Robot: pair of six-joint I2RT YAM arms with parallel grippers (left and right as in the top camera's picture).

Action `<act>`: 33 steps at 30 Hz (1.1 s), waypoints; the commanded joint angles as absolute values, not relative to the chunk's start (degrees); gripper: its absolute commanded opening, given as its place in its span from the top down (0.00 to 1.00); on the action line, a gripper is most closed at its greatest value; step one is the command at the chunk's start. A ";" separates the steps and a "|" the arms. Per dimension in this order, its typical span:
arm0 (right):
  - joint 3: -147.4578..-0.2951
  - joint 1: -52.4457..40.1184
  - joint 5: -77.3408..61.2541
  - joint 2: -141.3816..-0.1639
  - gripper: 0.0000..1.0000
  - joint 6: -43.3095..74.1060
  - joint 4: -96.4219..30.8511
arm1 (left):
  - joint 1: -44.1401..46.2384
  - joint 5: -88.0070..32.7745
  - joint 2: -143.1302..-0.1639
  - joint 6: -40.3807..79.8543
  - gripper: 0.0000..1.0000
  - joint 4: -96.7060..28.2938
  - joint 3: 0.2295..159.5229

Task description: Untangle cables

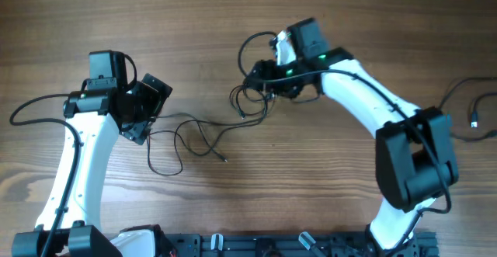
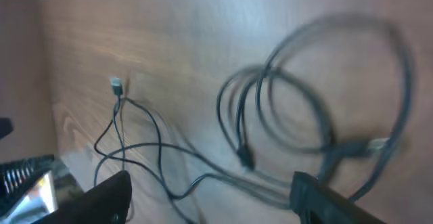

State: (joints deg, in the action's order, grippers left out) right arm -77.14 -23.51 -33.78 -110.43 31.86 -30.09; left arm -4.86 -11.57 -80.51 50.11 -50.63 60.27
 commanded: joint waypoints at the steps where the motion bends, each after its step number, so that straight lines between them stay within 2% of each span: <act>1: -76.01 -27.59 -30.37 -110.83 0.29 54.00 -30.55 | -4.60 -10.81 -79.72 49.95 0.00 -50.63 60.23; 3: -75.53 -30.00 -30.41 -111.07 0.41 63.07 -30.57 | -4.60 -10.79 -79.72 49.95 0.00 -50.63 60.23; 6: -75.40 -33.52 -30.41 -111.22 0.49 81.12 -30.06 | -4.60 -10.81 -79.72 49.95 0.00 -50.63 60.23; 8: -75.40 -35.24 -30.37 -111.22 0.52 86.89 -27.81 | -4.60 -10.81 -79.72 49.95 0.00 -50.63 60.23; 11: -75.40 -38.46 -30.35 -111.24 0.52 87.79 -20.51 | -4.60 -10.81 -79.72 49.95 0.00 -50.63 60.23; 17: -75.40 -43.94 -27.42 -111.24 0.53 103.39 -18.70 | -4.60 -10.79 -79.72 49.95 0.00 -50.63 60.23; 19: -75.40 -44.93 -25.41 -111.24 0.50 104.12 -16.71 | -4.60 -10.81 -79.72 49.95 0.00 -50.63 60.23; 24: -75.40 -47.05 -23.70 -112.07 0.49 111.37 -15.53 | -4.60 -10.81 -79.72 49.98 0.00 -50.63 60.23; 28: -75.40 -47.09 -24.05 -114.93 0.49 112.49 -10.41 | -4.60 -10.81 -79.72 49.95 0.00 -50.63 60.23; 33: -75.40 -47.09 -26.76 -119.81 0.58 112.38 -3.68 | -4.60 -10.81 -79.72 49.95 0.00 -50.63 60.23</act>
State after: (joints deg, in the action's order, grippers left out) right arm -75.66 -46.96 -25.82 -117.05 111.39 -4.47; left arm -4.86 -11.60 -80.51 50.11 -50.61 60.27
